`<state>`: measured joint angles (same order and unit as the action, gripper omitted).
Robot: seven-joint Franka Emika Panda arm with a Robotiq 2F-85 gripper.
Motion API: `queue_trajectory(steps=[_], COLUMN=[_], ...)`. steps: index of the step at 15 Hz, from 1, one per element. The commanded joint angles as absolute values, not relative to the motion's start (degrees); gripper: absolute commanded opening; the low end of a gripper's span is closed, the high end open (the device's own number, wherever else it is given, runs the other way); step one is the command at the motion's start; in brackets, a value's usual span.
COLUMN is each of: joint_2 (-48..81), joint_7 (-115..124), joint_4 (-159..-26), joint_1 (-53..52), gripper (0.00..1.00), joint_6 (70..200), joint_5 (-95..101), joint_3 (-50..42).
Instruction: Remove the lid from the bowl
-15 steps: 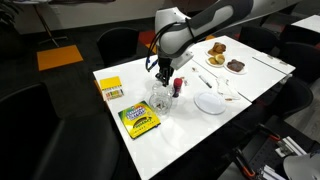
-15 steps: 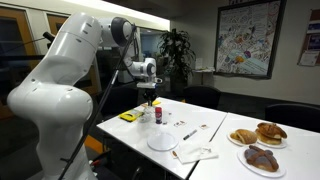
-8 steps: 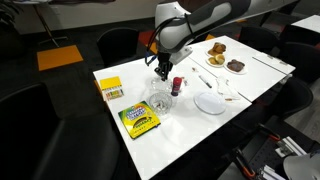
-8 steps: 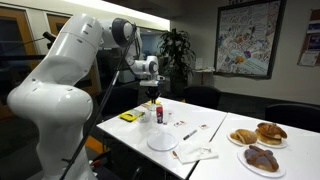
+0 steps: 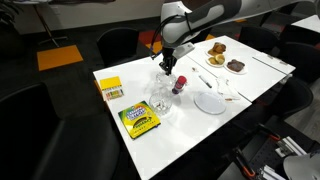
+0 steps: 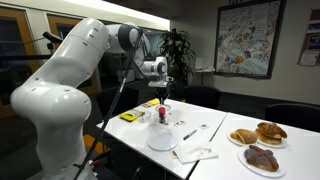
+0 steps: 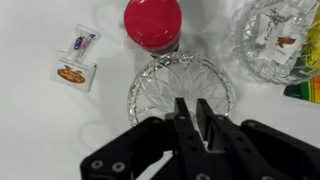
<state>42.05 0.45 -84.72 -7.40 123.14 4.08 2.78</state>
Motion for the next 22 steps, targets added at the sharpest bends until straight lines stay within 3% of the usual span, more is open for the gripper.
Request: queue_trajectory(steps=[1, 17, 18, 19, 22], joint_2=[44.95, 47.99, 48.17, 48.25, 48.38], joint_7=[-1.93, -1.77, -1.84, -1.82, -1.88], joint_4=[-82.07, -81.13, -80.94, -80.93, -80.90], joint_1=[-5.51, -4.11, -4.03, -4.00, -3.72], gripper=[0.04, 0.04, 0.40, 0.42, 0.62], joint_6=[124.30, 127.47, 127.19, 127.20, 127.17], joint_5=[3.49, 3.46, 3.47, 3.54, 3.38], joint_3=[2.94, 2.51, 2.52, 2.49, 2.58])
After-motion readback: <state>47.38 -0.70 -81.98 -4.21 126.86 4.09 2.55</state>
